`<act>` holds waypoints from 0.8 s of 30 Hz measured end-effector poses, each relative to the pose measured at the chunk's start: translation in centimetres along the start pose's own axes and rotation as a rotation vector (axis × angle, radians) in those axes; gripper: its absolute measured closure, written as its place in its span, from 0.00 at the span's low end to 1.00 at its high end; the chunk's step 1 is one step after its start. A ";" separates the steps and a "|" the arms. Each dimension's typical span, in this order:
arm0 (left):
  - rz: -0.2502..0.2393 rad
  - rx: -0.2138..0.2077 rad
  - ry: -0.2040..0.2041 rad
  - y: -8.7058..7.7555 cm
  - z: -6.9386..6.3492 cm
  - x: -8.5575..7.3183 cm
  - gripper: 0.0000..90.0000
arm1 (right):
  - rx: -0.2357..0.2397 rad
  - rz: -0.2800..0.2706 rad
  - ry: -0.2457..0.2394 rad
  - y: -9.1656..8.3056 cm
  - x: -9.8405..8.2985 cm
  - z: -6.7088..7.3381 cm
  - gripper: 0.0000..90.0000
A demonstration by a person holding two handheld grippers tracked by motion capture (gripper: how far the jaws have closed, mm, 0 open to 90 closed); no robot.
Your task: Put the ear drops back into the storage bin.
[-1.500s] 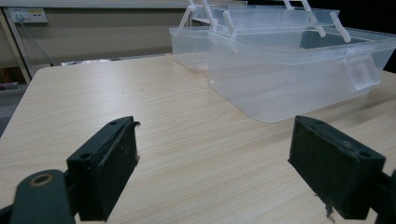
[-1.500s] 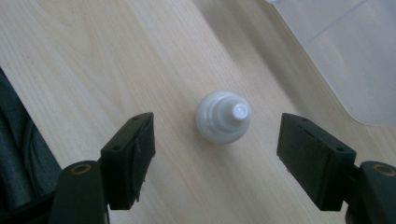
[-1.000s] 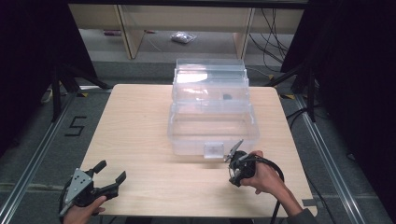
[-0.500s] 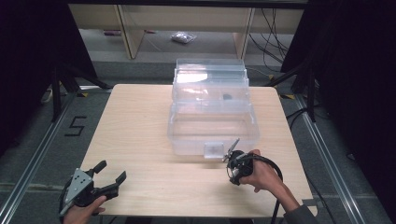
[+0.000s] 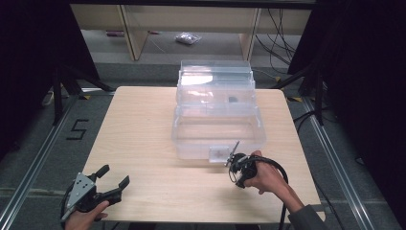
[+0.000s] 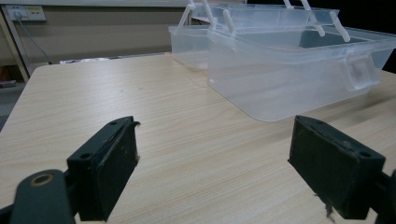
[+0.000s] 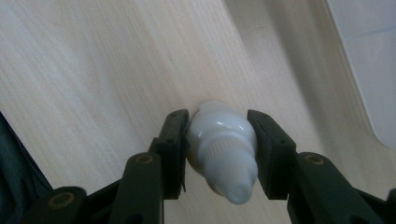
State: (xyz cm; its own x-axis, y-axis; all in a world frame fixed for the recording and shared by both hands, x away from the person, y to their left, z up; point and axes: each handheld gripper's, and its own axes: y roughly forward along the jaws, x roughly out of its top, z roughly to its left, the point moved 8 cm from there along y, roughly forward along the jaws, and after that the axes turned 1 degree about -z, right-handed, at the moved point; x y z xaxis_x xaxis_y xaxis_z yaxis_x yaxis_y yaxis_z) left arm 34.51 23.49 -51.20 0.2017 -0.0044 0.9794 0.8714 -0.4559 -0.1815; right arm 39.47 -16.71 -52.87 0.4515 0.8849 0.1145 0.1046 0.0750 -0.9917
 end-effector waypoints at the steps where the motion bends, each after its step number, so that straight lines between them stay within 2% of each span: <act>1: 0.001 0.000 0.000 0.0 0.0 0.0 0.16 | -0.007 0.002 0.009 -0.2 0.0 -0.1 0.67; 2: 0.000 -0.001 0.000 0.0 0.0 0.0 0.16 | 0.000 0.003 0.028 -0.5 0.2 0.1 0.67; 3: -0.001 -0.001 0.000 0.0 0.0 0.0 0.16 | 0.001 -0.004 0.023 -0.7 0.4 0.0 0.67; 4: -0.002 -0.001 -0.001 0.0 0.0 0.0 0.16 | -0.008 -0.005 -0.006 -0.9 0.4 -0.4 0.67; 5: -0.001 0.000 -0.001 0.0 0.0 0.0 0.16 | -0.011 -0.008 0.006 -1.1 0.5 -0.3 0.67; 8: 0.012 0.004 0.002 -0.1 0.0 0.0 0.16 | -0.007 -0.016 0.003 -1.7 0.7 -0.5 0.67; 9: 0.009 0.004 0.001 -0.1 0.0 0.0 0.16 | -0.004 -0.015 0.020 -1.9 0.7 -0.4 0.67; 11: 0.010 0.005 0.001 -0.2 0.0 0.0 0.16 | -0.002 -0.028 0.014 -2.2 0.8 -0.7 0.67; 12: 0.011 0.006 0.001 -0.2 0.0 0.0 0.16 | -0.008 -0.026 0.044 -2.4 0.7 -0.6 0.67; 13: 0.011 0.005 0.001 -0.1 0.0 0.0 0.16 | 0.001 -0.034 0.025 -2.6 0.7 -0.8 0.67; 16: 0.011 0.007 0.002 -0.2 0.0 0.0 0.16 | 0.012 -0.043 0.060 -3.1 0.7 -0.9 0.67; 21: -0.001 0.000 0.001 0.0 0.0 0.0 0.16 | 0.026 -0.053 0.056 -4.0 0.5 -1.5 0.67; 24: 0.000 0.000 0.002 0.0 0.0 0.0 0.16 | 0.015 -0.064 0.083 -4.7 0.3 -1.9 0.67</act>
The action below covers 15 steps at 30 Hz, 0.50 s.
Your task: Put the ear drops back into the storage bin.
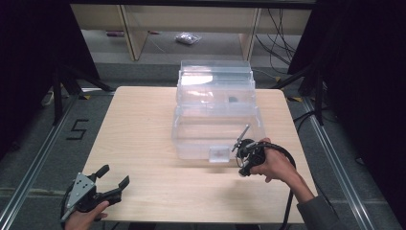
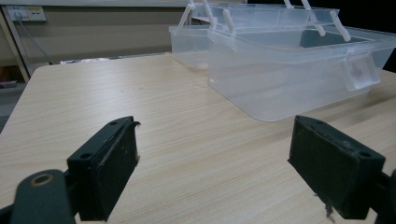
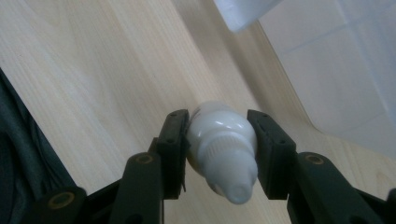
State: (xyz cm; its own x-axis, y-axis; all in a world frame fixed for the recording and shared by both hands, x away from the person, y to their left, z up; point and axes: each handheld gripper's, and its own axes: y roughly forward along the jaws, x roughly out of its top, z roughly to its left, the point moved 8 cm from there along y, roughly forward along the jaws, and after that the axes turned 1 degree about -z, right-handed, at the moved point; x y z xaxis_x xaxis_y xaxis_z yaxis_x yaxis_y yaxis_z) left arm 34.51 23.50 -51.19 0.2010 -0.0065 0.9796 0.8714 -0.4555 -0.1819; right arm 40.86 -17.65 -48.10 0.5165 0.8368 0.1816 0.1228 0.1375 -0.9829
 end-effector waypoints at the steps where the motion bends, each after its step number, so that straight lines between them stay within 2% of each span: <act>1: -0.001 0.002 0.000 0.0 0.0 0.0 0.16 | 0.011 -0.004 -0.009 -0.2 0.1 -0.1 0.67; 4: 0.000 0.001 0.000 0.0 0.0 0.0 0.16 | 0.016 -0.018 -0.021 -0.9 0.1 -0.5 0.67; 7: -0.001 0.001 0.000 0.0 0.0 0.0 0.16 | 0.010 -0.008 0.012 -1.7 0.1 -0.7 0.67; 8: 0.000 0.001 0.000 0.0 0.0 0.0 0.16 | 0.018 -0.009 -0.008 -1.9 0.1 -0.8 0.67; 12: -0.001 0.002 0.000 0.0 0.0 0.0 0.16 | 0.020 -0.021 0.016 -2.9 0.3 -1.1 0.67; 14: 0.002 0.003 0.000 0.0 0.0 0.0 0.16 | 0.022 -0.016 0.003 -3.5 0.4 -1.3 0.67; 15: 0.001 0.001 -0.001 0.0 0.0 0.0 0.16 | 0.020 -0.023 0.013 -3.7 0.4 -1.3 0.67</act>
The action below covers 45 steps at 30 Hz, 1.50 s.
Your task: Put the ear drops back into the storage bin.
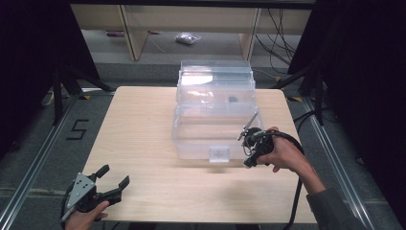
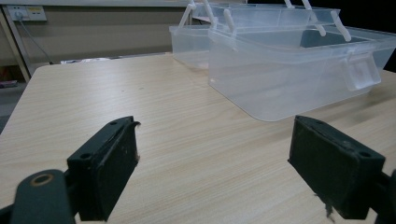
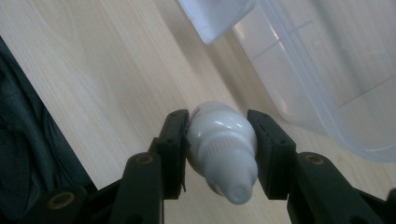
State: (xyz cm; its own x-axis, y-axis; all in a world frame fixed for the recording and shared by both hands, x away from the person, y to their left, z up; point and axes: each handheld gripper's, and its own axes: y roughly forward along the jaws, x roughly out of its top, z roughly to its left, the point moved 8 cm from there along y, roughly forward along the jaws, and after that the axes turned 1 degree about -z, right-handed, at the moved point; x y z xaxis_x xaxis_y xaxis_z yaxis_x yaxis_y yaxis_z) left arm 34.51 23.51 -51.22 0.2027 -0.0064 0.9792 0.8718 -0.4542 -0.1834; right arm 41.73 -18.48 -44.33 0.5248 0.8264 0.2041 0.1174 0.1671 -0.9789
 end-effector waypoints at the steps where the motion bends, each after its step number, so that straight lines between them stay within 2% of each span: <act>1: -0.001 0.001 0.000 0.0 0.0 0.0 0.16 | 0.003 -0.003 -0.022 -0.4 0.1 -0.2 0.67; 2: 0.005 0.003 0.002 0.0 0.0 0.0 0.16 | 0.002 -0.009 -0.021 -0.7 0.2 -0.3 0.67; 3: 0.000 0.001 -0.002 0.0 0.0 0.0 0.16 | 0.002 -0.005 0.001 -0.9 0.3 -0.2 0.67; 6: -0.002 0.000 -0.001 0.0 0.0 0.0 0.16 | -0.001 -0.010 0.010 -1.9 0.7 -0.5 0.67; 7: -0.001 0.002 -0.001 0.0 0.0 0.0 0.16 | -0.005 -0.019 -0.009 -2.1 0.8 -0.8 0.67; 8: 0.000 0.001 -0.002 0.0 0.0 0.0 0.16 | -0.005 -0.013 0.018 -2.4 0.9 -0.7 0.67; 9: 0.007 0.004 -0.001 -0.1 0.0 0.0 0.16 | -0.010 -0.016 0.003 -2.7 1.1 -1.0 0.67; 10: 0.002 0.002 -0.001 0.0 0.0 0.0 0.16 | -0.005 -0.013 0.019 -2.9 1.1 -0.9 0.67; 12: 0.002 0.002 -0.003 0.0 0.1 0.0 0.16 | -0.011 -0.024 -0.013 -3.3 1.5 -1.3 0.67; 15: 0.001 -0.001 -0.003 0.0 0.0 0.0 0.16 | -0.001 -0.013 0.010 -3.8 1.8 -1.3 0.67; 16: -0.001 -0.002 -0.003 0.0 0.0 0.0 0.16 | -0.004 -0.010 0.001 -4.0 2.1 -1.6 0.67; 19: -0.001 -0.003 -0.005 0.0 0.0 0.0 0.16 | -0.003 -0.013 0.005 -4.2 2.4 -1.9 0.67; 21: 0.002 -0.002 -0.005 0.0 0.0 0.0 0.16 | -0.003 -0.007 0.028 -4.2 2.6 -2.1 0.67; 23: 0.001 0.000 -0.003 0.0 0.0 0.0 0.16 | -0.004 -0.013 0.005 -4.2 2.9 -2.7 0.67; 33: 0.000 0.000 -0.002 0.0 0.0 0.0 0.16 | -0.018 0.013 0.065 -4.2 3.5 -4.4 0.67; 34: -0.003 -0.002 -0.003 0.0 0.0 0.0 0.16 | -0.020 0.006 0.060 -4.1 3.6 -4.8 0.67; 36: -0.002 -0.002 -0.004 0.0 0.0 0.0 0.16 | -0.027 0.010 0.085 -3.9 3.7 -5.2 0.67; 39: -0.005 -0.003 -0.003 0.0 0.0 0.0 0.16 | -0.024 0.014 0.092 -3.5 3.8 -5.8 0.67; 40: -0.004 -0.004 -0.003 0.0 0.0 0.0 0.16 | -0.037 0.008 0.107 -3.2 3.9 -6.1 0.67; 41: -0.001 -0.003 -0.002 0.0 0.0 0.0 0.16 | -0.039 0.011 0.081 -3.2 3.9 -6.4 0.67; 42: -0.001 -0.004 -0.003 0.0 0.0 0.0 0.16 | -0.037 0.012 0.109 -3.0 3.9 -6.4 0.67; 45: -0.002 -0.003 -0.004 0.0 0.0 0.0 0.16 | -0.048 0.021 0.100 -2.7 4.1 -7.1 0.67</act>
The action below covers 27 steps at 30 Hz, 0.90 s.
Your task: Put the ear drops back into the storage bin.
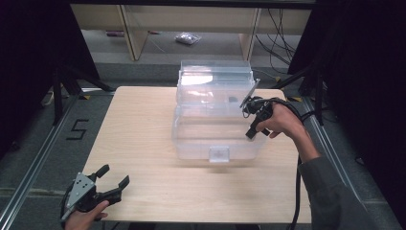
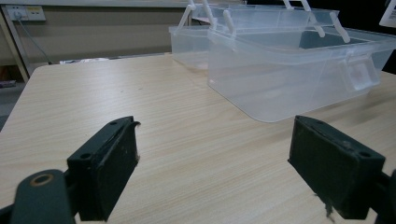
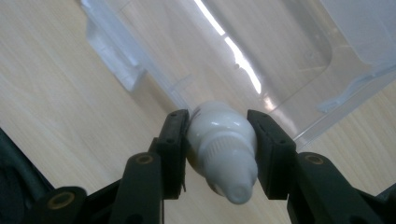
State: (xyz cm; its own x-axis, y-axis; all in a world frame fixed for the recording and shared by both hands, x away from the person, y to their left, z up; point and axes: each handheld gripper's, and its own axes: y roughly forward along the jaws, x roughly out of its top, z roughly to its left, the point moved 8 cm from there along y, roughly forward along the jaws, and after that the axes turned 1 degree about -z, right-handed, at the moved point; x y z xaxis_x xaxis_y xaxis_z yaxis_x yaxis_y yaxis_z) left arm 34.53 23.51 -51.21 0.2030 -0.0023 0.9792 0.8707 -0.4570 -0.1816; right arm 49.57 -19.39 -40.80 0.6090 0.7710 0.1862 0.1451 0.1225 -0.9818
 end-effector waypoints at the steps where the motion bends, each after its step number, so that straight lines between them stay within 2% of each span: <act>1: 0.001 0.000 0.000 0.0 0.0 0.0 0.16 | 0.011 0.004 0.027 0.1 0.0 0.2 0.67; 5: -0.002 -0.001 0.001 0.0 0.0 0.0 0.16 | 0.012 0.012 0.035 0.8 0.3 -0.5 0.67; 7: -0.003 -0.004 0.001 0.0 0.0 0.0 0.16 | 0.012 0.032 0.054 1.1 0.3 -0.7 0.67; 9: -0.001 0.000 0.001 0.0 0.0 0.1 0.16 | 0.002 0.032 0.032 1.5 0.5 -1.2 0.67; 12: 0.007 0.001 0.003 -0.1 0.0 0.0 0.16 | 0.005 0.047 0.077 1.9 0.7 -1.0 0.67; 13: -0.005 -0.003 0.001 0.0 0.0 0.1 0.16 | 0.001 0.042 0.049 2.1 0.8 -1.3 0.67; 14: -0.002 0.000 0.002 0.0 0.0 0.1 0.16 | 0.000 0.065 0.066 2.1 0.8 -1.2 0.67; 15: -0.001 0.000 0.001 0.0 0.0 0.1 0.16 | 0.002 0.043 0.049 2.4 1.0 -1.3 0.67; 16: 0.007 -0.001 0.004 -0.1 0.0 0.0 0.16 | 0.004 0.069 0.073 2.4 0.9 -1.2 0.67; 17: 0.009 0.001 0.002 -0.1 0.0 0.0 0.16 | 0.004 0.057 0.048 2.7 1.1 -1.4 0.67; 18: 0.008 0.000 0.004 -0.1 0.0 0.0 0.16 | 0.000 0.071 0.069 2.7 1.0 -1.4 0.67; 19: 0.006 0.001 0.004 -0.1 0.0 0.1 0.16 | 0.017 0.081 0.087 2.9 1.0 -1.3 0.67; 20: 0.007 0.001 0.004 -0.2 0.0 0.1 0.16 | -0.007 0.081 0.090 3.1 1.0 -1.6 0.67; 21: 0.007 0.001 0.003 -0.2 0.0 0.0 0.16 | -0.005 0.078 0.079 3.3 0.9 -1.7 0.67; 22: 0.005 0.001 0.002 -0.1 0.0 0.0 0.16 | -0.001 0.092 0.098 3.5 0.8 -1.7 0.67; 23: -0.006 -0.003 0.001 0.0 0.0 0.1 0.16 | -0.006 0.090 0.087 3.8 0.7 -1.9 0.67; 27: 0.007 0.000 0.004 -0.1 0.0 0.0 0.16 | 0.006 0.107 0.114 4.4 0.5 -1.8 0.67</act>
State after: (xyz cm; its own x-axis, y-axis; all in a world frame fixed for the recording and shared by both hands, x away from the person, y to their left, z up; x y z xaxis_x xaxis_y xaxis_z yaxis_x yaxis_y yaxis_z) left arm 34.43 23.54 -51.19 0.2076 -0.0088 0.9782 0.8692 -0.4572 -0.1885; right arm 51.87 -19.58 -44.93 0.7057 0.7037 0.0830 0.0698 0.0474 -0.9964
